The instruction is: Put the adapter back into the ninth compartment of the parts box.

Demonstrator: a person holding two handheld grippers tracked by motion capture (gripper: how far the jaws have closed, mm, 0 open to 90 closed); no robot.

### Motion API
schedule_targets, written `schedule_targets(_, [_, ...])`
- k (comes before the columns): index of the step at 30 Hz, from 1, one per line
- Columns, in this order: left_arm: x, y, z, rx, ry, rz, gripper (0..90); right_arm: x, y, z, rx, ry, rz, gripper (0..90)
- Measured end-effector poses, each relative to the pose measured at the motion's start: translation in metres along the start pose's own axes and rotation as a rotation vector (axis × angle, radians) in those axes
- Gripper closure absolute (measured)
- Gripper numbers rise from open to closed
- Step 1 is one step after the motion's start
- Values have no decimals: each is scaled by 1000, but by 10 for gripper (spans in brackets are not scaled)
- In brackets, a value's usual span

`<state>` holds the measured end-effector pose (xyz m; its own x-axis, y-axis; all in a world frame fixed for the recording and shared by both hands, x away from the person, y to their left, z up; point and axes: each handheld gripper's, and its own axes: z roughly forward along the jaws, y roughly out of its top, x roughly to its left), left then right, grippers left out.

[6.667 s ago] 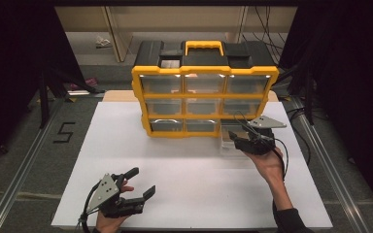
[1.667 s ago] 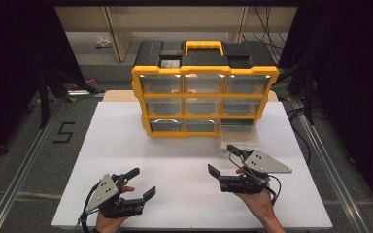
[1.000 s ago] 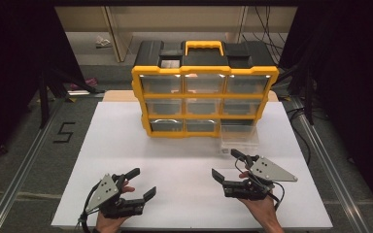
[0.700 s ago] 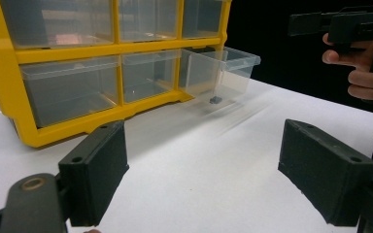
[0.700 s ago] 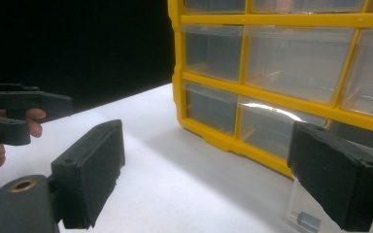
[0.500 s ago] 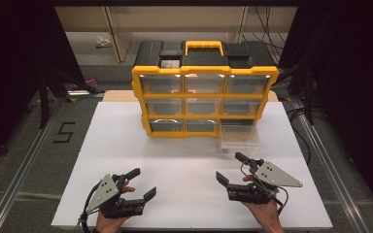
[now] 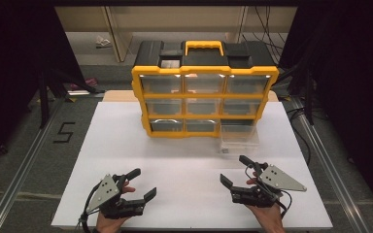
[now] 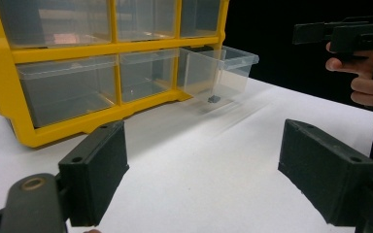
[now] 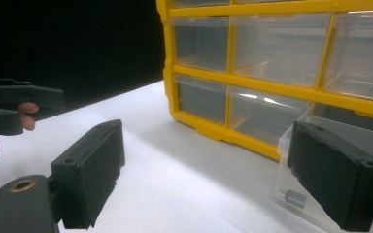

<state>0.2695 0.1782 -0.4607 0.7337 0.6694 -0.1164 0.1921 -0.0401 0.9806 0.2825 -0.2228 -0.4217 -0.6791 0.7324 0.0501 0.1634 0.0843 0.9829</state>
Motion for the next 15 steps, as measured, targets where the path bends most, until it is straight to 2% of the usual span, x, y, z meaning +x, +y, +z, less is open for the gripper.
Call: schedule_targets(15, [0,0,0,5,-6,1,173,-3,-10,-10,-2,-30,21,144])
